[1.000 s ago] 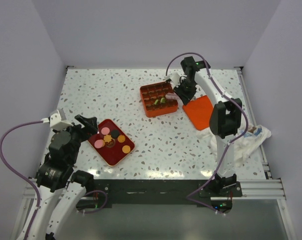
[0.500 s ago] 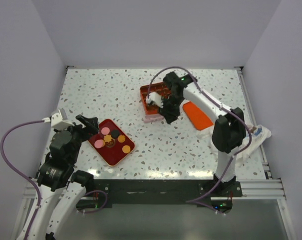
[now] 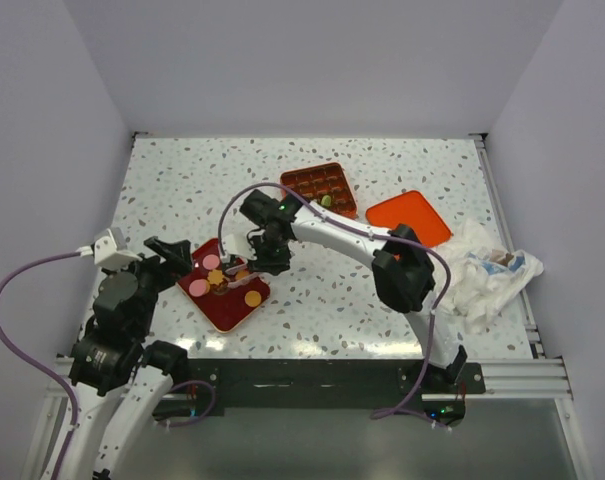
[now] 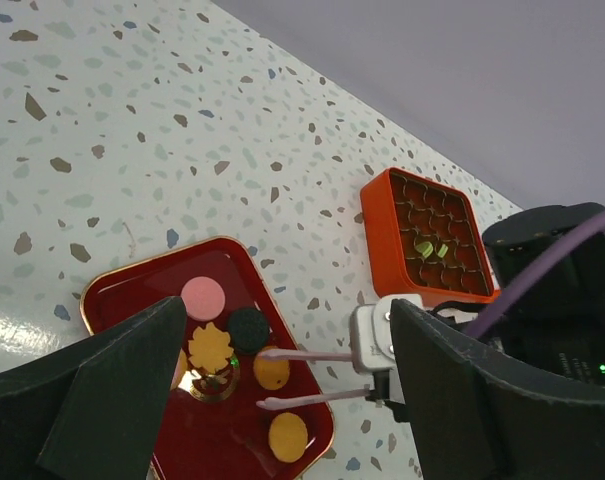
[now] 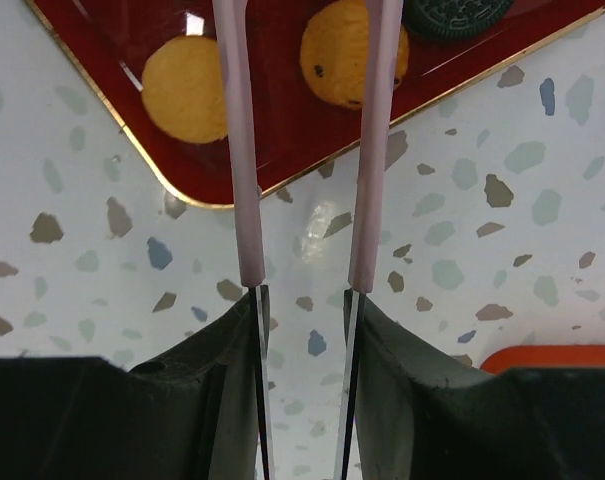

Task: Pack the cookies
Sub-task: Pick up the fake cookies from the plate.

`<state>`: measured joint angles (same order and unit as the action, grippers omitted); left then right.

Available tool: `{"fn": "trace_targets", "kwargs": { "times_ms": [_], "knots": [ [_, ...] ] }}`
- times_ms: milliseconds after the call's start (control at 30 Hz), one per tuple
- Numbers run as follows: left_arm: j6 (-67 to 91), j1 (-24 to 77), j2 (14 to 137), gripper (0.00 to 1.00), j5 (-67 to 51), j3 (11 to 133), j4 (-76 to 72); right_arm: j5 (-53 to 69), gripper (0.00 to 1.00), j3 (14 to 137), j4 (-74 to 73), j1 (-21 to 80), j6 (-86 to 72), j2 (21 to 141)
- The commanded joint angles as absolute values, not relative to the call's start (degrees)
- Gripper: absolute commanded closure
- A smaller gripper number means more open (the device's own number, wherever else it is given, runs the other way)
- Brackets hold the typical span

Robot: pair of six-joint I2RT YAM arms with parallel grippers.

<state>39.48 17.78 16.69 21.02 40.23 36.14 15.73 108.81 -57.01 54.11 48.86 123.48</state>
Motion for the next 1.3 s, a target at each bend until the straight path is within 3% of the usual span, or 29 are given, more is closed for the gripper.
{"fn": "trace_targets", "kwargs": {
  "times_ms": [0,867,1267],
  "knots": [
    [40.3,18.0,15.6,0.12,23.2,41.3,37.9,11.2,0.62,113.7,-53.3,55.7,42.5,125.4],
    [39.5,18.0,16.3,0.12,25.8,43.7,39.4,15.9,0.61,109.0,-45.4,59.7,36.3,123.5],
    [38.5,18.0,16.8,0.12,28.8,47.5,41.7,14.6,0.57,114.8,-43.0,61.8,36.6,128.8]
  ]
}}
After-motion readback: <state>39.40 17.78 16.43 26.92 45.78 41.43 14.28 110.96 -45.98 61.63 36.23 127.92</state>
